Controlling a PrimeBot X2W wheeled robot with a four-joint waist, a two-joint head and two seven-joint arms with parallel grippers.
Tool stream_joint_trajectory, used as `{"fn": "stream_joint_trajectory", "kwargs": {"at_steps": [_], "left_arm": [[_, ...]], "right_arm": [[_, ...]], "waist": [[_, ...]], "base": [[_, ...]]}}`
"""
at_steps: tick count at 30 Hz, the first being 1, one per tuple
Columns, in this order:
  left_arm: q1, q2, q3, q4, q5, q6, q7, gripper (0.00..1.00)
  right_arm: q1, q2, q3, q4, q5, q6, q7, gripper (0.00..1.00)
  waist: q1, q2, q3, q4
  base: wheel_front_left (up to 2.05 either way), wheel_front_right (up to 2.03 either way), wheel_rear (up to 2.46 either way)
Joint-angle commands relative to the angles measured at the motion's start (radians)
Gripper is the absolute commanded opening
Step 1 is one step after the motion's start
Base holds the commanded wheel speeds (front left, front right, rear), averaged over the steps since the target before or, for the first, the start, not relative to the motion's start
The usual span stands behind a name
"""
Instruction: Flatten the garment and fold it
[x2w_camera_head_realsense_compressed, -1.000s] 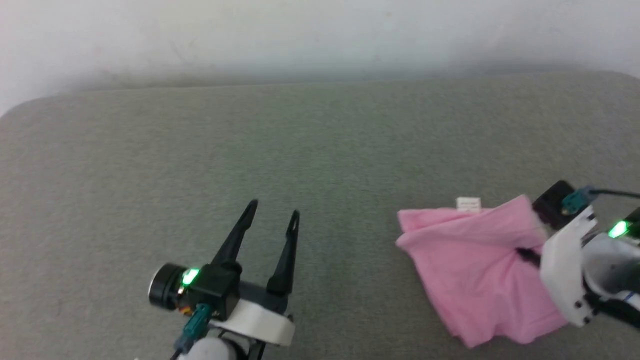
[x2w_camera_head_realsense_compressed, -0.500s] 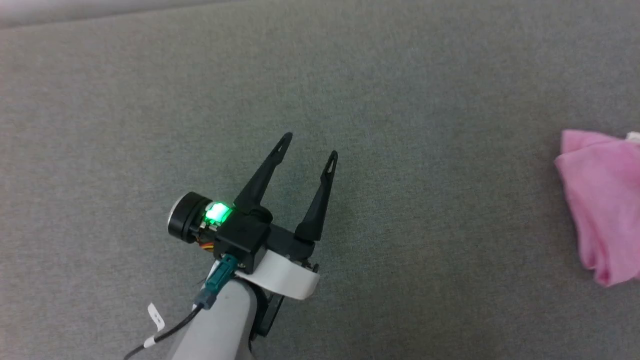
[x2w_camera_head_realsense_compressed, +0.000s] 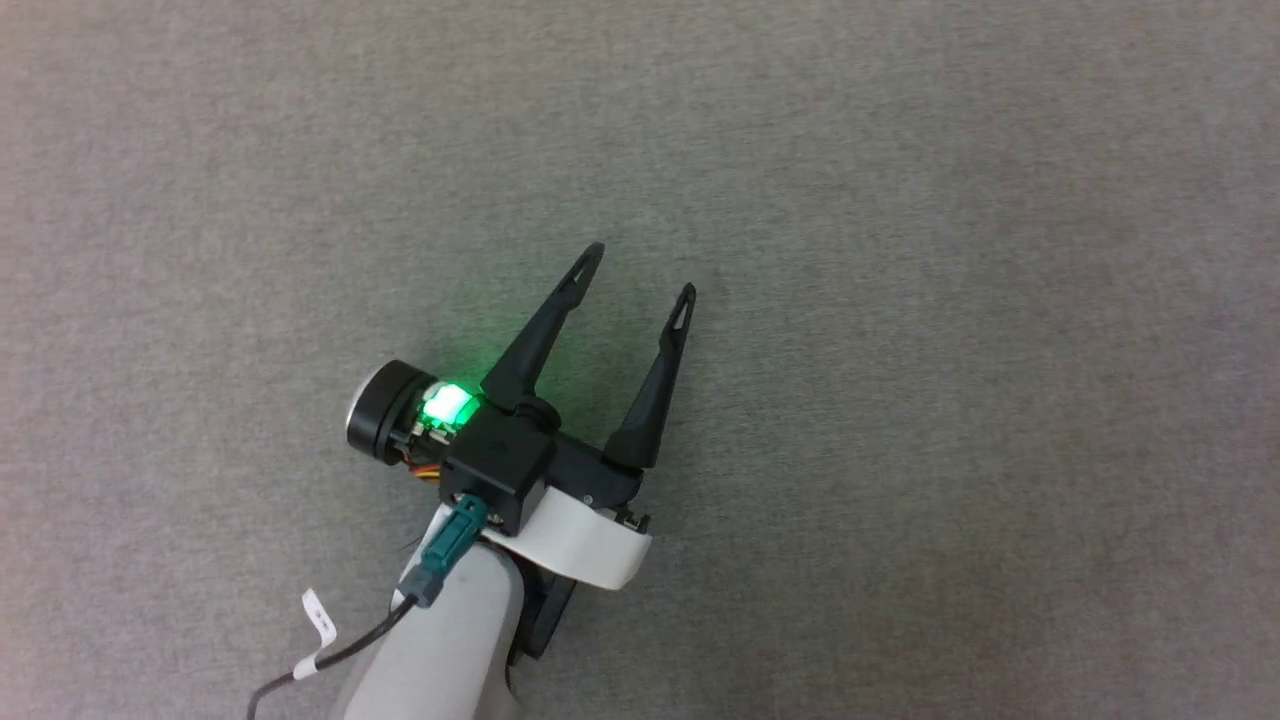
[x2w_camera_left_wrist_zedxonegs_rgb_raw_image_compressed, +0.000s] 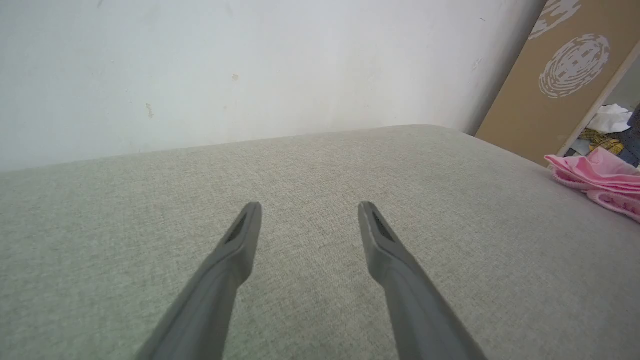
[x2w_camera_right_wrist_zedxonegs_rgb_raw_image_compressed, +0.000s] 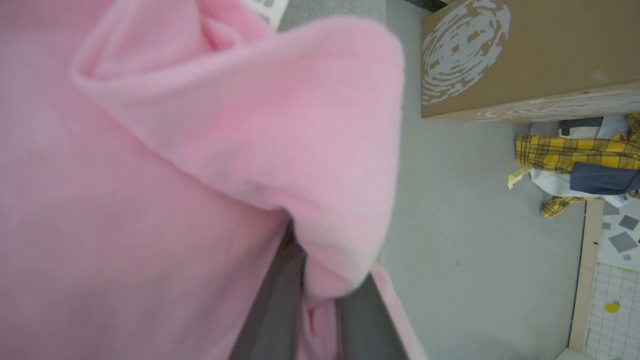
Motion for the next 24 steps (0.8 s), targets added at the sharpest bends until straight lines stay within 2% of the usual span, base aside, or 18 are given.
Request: {"fn": "stream_joint_trajectory", "kwargs": {"at_steps": [1, 4, 5, 6, 13, 20, 24], "left_arm": [[-0.009, 0.004, 0.002, 0.003, 0.006, 0.001, -0.005, 1.00], [-0.007, 0.004, 0.003, 0.008, 0.001, 0.005, -0.005, 1.00], [-0.005, 0.003, 0.003, 0.011, -0.001, 0.006, -0.005, 1.00], [-0.003, 0.003, 0.003, 0.013, -0.004, 0.008, -0.005, 1.00], [0.044, 0.000, 0.014, 0.033, -0.028, 0.024, -0.005, 1.00], [0.136, 0.002, 0.070, 0.036, -0.049, 0.033, -0.005, 1.00], [0.187, 0.003, 0.128, 0.018, -0.072, 0.039, -0.005, 1.00]], "right_arm": [[-0.021, 0.009, 0.000, 0.009, -0.013, -0.002, -0.015, 0.00], [-0.035, 0.020, 0.010, 0.042, -0.021, -0.002, -0.022, 0.00], [-0.039, 0.020, 0.011, 0.049, -0.024, -0.002, -0.027, 0.43], [-0.043, 0.022, 0.012, 0.057, -0.026, -0.002, -0.030, 1.00], [-0.064, 0.016, 0.055, 0.047, -0.026, -0.002, -0.025, 1.00], [-0.107, 0.015, 0.116, -0.085, -0.016, -0.002, -0.033, 1.00], [-0.120, 0.042, 0.107, -0.183, -0.019, -0.002, -0.075, 1.00]], "waist": [[-0.0001, 0.0000, 0.001, 0.011], [-0.0001, 0.0000, -0.018, 0.013], [-0.0001, 0.0000, -0.026, 0.013], [-0.0001, 0.0000, -0.036, 0.012], [-0.0001, 0.0000, -0.166, -0.003], [-0.0001, 0.0000, -0.329, -0.015], [-0.0001, 0.0000, -0.409, -0.005]], "base": [[0.00, 0.00, 0.00], [0.00, 0.00, 0.00], [0.00, 0.00, 0.00], [0.00, 0.00, 0.00], [0.00, 0.00, 0.00], [0.00, 0.00, 0.00], [0.00, 0.00, 0.00]]}}
